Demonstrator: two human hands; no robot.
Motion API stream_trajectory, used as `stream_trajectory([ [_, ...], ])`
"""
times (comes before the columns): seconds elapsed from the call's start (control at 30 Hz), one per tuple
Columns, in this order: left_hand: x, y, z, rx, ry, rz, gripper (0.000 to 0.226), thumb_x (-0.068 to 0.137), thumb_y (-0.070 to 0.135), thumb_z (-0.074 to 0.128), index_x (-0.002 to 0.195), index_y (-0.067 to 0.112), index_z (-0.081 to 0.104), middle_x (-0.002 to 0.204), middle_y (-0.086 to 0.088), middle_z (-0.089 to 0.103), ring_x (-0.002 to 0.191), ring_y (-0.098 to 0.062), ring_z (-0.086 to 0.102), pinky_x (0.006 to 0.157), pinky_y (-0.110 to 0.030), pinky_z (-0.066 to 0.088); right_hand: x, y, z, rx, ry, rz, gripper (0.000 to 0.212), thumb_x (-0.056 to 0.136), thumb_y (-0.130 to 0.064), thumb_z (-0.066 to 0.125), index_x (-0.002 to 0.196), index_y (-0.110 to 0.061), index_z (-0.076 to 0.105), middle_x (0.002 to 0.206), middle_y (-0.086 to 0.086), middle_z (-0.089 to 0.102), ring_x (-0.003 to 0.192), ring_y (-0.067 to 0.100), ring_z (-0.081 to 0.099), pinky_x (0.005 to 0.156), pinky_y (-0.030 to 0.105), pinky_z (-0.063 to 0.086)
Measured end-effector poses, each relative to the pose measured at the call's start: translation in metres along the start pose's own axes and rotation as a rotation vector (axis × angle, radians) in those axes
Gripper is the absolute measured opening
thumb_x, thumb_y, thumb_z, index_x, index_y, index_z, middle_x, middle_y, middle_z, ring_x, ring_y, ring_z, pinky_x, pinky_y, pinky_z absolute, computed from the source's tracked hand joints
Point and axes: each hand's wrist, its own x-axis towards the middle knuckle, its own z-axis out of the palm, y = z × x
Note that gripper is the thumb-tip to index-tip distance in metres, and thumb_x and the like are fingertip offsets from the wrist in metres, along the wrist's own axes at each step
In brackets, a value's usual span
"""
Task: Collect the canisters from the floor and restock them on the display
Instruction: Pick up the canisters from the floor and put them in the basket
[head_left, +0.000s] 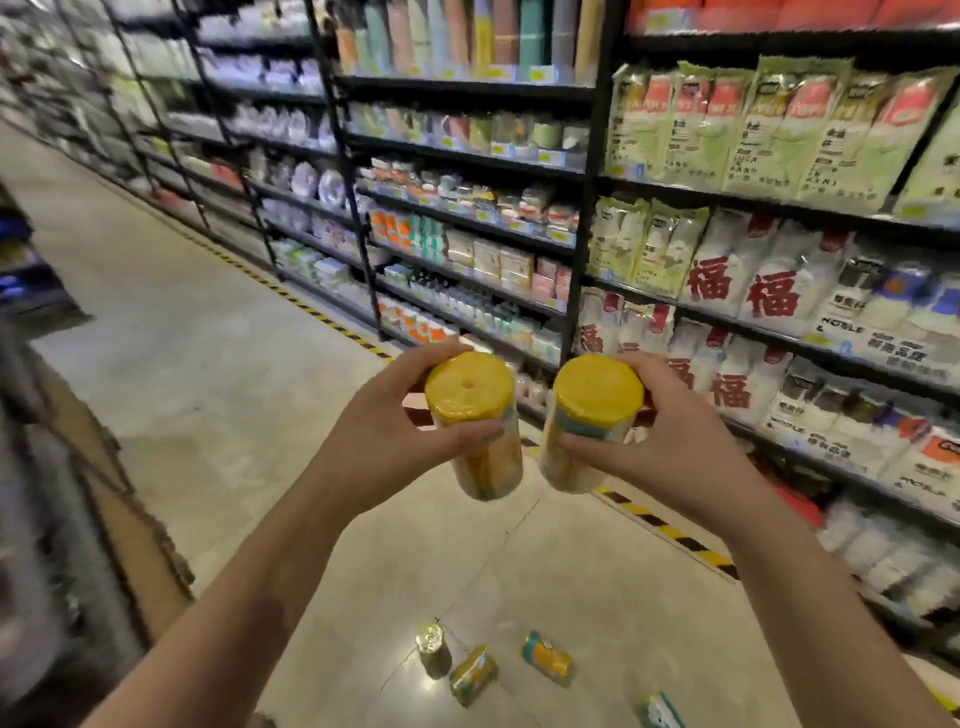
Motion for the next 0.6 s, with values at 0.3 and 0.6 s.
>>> stream_trajectory([
  [0.3,-0.199,0.015,-0.086,0.177,0.395,-0.248,0.077,0.064,0.055,0.09,0.131,0.04,0.056,0.119,0.018,0.065,0.109,0.001,0.063,0.09,-0.024,0.057,-0.03,-0.092,0.118,0.155,-0.459,-0.305,0.063,0.065,-0.043,0.092,0.116,-0.047,0.054,0.108,-0.035,0.06,0.1,-0.009,0.06,0.079,0.012,0.049],
  [0.6,-0.458,0.053,-0.175,0.262,0.865,-0.486,0.072,0.067,0.047,0.091,0.13,0.045,0.057,0.119,0.022,0.066,0.106,0.007,0.062,0.093,-0.023,0.054,-0.162,-0.264,0.258,0.269,-0.85,-0.59,0.063,0.065,-0.044,0.093,0.116,-0.047,0.057,0.11,-0.03,0.064,0.1,-0.007,0.062,0.078,0.014,0.052],
])
